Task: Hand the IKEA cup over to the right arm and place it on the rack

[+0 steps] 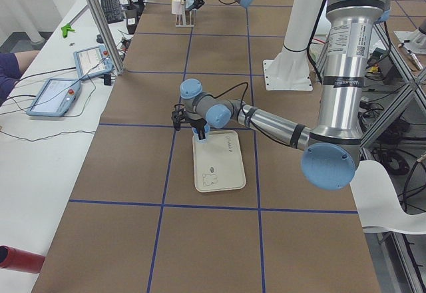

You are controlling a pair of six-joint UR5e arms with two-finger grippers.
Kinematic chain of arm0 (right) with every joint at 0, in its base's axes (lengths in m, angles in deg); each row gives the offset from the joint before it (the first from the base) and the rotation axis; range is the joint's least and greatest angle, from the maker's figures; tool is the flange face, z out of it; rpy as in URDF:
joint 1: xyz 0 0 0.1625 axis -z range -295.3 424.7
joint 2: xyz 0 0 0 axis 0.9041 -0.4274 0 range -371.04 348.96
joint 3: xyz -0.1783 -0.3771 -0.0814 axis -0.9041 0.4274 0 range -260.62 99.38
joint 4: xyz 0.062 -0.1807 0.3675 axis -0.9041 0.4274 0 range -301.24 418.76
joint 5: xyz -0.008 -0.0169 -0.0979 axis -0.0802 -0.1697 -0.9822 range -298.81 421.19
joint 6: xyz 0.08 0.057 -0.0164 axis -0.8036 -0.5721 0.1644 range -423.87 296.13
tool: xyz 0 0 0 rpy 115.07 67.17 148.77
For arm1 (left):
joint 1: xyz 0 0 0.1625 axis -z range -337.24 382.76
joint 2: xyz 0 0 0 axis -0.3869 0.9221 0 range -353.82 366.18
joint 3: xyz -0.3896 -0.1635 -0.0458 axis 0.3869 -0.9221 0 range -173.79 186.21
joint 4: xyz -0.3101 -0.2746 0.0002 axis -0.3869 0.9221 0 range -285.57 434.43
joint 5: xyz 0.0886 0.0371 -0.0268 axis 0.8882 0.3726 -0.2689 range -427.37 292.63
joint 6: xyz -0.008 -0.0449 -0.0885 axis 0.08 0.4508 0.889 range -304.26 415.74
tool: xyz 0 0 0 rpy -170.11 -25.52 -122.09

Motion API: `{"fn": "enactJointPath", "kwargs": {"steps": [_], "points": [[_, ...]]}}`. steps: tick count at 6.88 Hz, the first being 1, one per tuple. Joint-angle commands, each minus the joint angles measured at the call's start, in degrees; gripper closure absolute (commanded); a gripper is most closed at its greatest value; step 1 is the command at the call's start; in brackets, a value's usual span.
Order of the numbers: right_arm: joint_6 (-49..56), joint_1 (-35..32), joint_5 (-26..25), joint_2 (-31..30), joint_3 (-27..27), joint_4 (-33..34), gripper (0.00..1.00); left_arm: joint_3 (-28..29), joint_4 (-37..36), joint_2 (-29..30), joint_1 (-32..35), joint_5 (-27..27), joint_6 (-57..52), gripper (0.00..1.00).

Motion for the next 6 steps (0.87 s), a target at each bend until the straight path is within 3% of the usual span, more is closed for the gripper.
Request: {"fn": "enactJointPath", "kwargs": {"steps": [1,3,4,6], "points": [[0.5,2.0,0.0,-0.1,0.8,0.0,0.0,-4.7,-4.8,1.2,7.4,-4.9,1.8,1.0],[0.1,4.4,-0.5,2.5,2.5,-0.1,0.0,-5.1,-3.4,9.2,7.4,-4.9,18.8,1.0],[-0.1,4.6,-0.5,2.9,2.5,-0.1,0.0,-4.9,0.6,11.0,7.1,-5.1,24.3,1.0],[-2.3,4.9,-0.6,3.2,3.7,-6.7,0.0,-0.5,20.6,11.0,6.3,-5.0,37.7,1.0]]}}
